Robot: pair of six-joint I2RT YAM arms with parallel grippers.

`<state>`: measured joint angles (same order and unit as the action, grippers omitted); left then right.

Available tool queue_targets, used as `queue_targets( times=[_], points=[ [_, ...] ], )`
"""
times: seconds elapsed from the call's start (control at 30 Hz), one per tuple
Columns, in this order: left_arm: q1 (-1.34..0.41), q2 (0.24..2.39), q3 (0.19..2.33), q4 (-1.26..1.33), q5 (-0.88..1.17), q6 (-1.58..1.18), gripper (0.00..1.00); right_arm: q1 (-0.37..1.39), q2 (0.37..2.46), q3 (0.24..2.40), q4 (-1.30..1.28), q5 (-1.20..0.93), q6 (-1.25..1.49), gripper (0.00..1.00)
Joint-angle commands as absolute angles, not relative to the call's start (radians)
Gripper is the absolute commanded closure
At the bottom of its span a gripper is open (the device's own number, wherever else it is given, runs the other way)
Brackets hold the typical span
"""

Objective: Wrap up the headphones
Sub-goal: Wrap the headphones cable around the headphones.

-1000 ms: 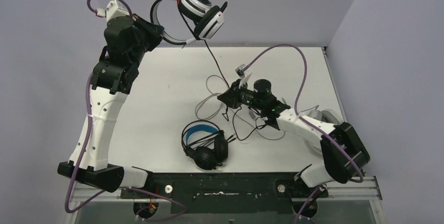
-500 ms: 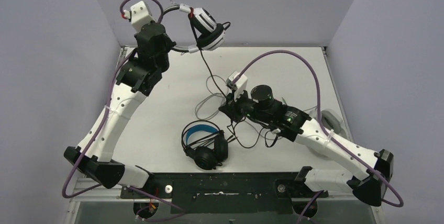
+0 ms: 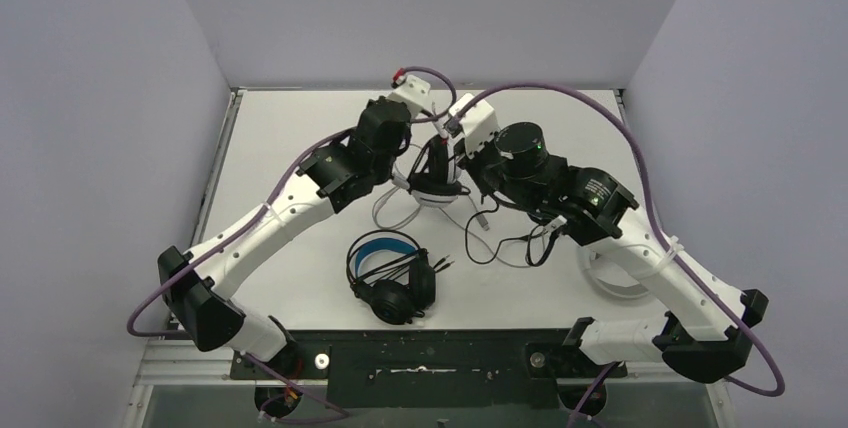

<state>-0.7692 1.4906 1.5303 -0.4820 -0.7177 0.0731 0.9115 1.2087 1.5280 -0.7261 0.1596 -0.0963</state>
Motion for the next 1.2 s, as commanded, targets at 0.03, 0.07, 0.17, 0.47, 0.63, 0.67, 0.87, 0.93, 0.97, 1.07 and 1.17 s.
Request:
queue_targets(
  times=[0.03, 0.07, 0.17, 0.47, 0.63, 0.67, 0.87, 0.93, 0.97, 1.07, 1.17],
  points=[
    [-0.816, 1.352, 1.501, -0.516, -0.599, 0.232, 1.00, 0.908, 1.252, 1.616, -0.822, 0.373, -0.305, 0.92],
    [-0.817, 1.331, 1.481, -0.523, -0.560, 0.216, 1.00, 0.903, 1.251, 1.612, -0.812, 0.382, -0.321, 0.90],
    [-0.818, 1.276, 1.443, -0.535, -0.457, 0.166, 1.00, 0.862, 1.235, 1.581, -0.758, 0.349, -0.346, 0.86],
    [-0.814, 1.222, 1.461, -0.655, -0.344, -0.055, 1.00, 0.670, 1.203, 1.440, -0.598, -0.006, -0.325, 0.85],
    [-0.771, 1.202, 1.503, -0.717, -0.319, -0.161, 1.00, 0.584, 1.207, 1.332, -0.508, -0.169, -0.275, 0.81],
    [-0.753, 1.197, 1.513, -0.724, -0.276, -0.186, 1.00, 0.560, 1.210, 1.298, -0.476, -0.213, -0.245, 0.75],
    [-0.570, 1.190, 1.564, -0.728, 0.029, -0.373, 1.00, 0.497, 1.313, 1.292, -0.422, -0.390, -0.071, 0.48],
    [-0.541, 1.198, 1.586, -0.738, 0.069, -0.418, 1.00, 0.494, 1.342, 1.291, -0.425, -0.398, -0.010, 0.41],
    [-0.528, 1.200, 1.593, -0.738, 0.093, -0.435, 1.00, 0.491, 1.348, 1.277, -0.412, -0.405, 0.025, 0.37],
    [-0.500, 1.209, 1.619, -0.747, 0.124, -0.492, 1.00, 0.466, 1.350, 1.237, -0.383, -0.446, 0.101, 0.28],
    [-0.464, 1.220, 1.658, -0.787, 0.117, -0.551, 1.00, 0.408, 1.333, 1.182, -0.352, -0.509, 0.146, 0.19]
  ],
)
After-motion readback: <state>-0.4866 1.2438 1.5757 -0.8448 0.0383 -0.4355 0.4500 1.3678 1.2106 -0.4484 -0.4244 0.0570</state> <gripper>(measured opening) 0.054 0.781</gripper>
